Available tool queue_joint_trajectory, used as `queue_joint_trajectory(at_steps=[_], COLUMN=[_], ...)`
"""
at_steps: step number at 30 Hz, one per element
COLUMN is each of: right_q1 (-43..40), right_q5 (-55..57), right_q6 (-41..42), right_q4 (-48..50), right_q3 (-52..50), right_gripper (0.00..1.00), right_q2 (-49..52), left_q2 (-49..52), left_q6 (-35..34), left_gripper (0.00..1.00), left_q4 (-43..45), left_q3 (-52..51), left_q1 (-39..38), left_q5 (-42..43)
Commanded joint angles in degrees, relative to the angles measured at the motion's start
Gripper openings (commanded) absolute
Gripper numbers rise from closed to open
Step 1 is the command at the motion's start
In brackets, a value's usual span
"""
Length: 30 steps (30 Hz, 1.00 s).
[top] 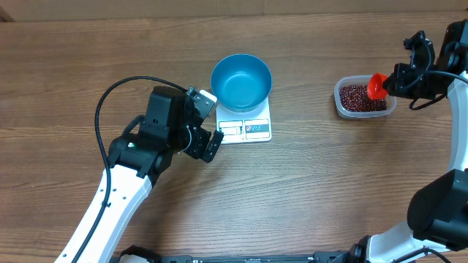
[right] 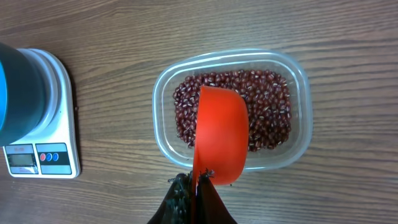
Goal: Scoop item into bowl and weigh 150g on scale
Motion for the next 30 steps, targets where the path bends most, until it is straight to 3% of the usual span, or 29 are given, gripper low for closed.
queue_joint_trajectory(at_steps=[1, 30], right_q1=[0.2, 0.2], right_q5=[0.2, 4.1], right_q6=[-1.3, -1.6], right_q4=[0.7, 5.3], right_q3=[1.3, 1.3], right_gripper=[0.04, 0.04], right_q2=[0.7, 5.8], left_q2=[-0.4, -0.4], left_q6=[1.2, 1.2], left_gripper=[0.99, 1.0], left_q4=[0.1, 0.1], left_q3=[-0.2, -0.2], left_q1=[0.2, 0.2], left_q5=[0.6, 0.6])
